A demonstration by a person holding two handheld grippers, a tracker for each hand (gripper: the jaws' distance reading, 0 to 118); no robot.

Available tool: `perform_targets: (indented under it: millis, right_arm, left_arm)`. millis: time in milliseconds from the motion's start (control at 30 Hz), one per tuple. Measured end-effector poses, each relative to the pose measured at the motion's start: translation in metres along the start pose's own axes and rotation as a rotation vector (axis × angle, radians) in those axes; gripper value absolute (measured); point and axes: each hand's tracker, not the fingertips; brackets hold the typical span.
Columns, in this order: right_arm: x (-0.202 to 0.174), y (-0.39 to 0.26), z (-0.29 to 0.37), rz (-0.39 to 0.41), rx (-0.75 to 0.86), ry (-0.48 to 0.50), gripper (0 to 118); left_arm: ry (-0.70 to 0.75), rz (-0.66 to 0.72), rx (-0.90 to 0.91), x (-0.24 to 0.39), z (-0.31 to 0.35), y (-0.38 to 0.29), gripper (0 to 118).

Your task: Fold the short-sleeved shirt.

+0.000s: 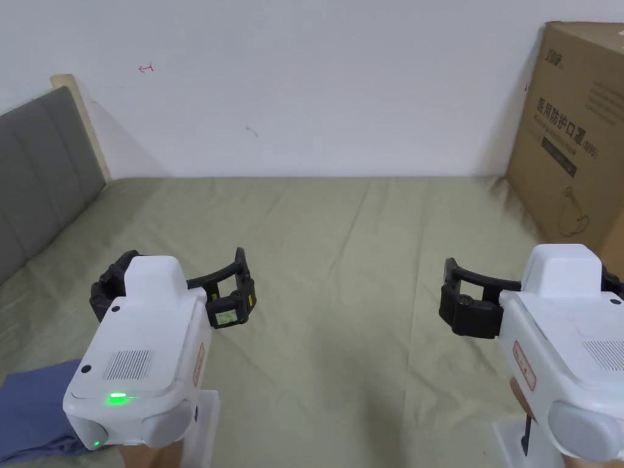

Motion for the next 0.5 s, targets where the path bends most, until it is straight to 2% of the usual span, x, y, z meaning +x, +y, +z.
perform_targets:
  millis: [67, 167, 267, 367, 500]
  right_arm:
    - [-0.002, 0.003, -0.002, -0.063, -0.063, -0.067, 118]
    - [0.002, 0.01, -0.009, -0.208, -0.219, -0.042, 118]
    - [0.002, 0.021, -0.013, -0.297, -0.41, -0.119, 117]
    - [0.004, 0.028, -0.015, -0.303, -0.482, -0.07, 117]
    - [0.001, 0.031, -0.008, -0.319, -0.419, -0.055, 117]
  left_arm:
    - [-0.003, 0.009, 0.001, -0.001, 0.0, 0.001, 118]
    - [-0.012, 0.025, 0.002, -0.002, 0.001, 0.002, 118]
    - [-0.016, 0.034, 0.006, -0.003, 0.001, 0.003, 118]
    - [-0.018, 0.029, 0.008, -0.003, 0.002, 0.003, 118]
    - [-0.017, 0.027, 0.01, -0.003, 0.002, 0.003, 118]
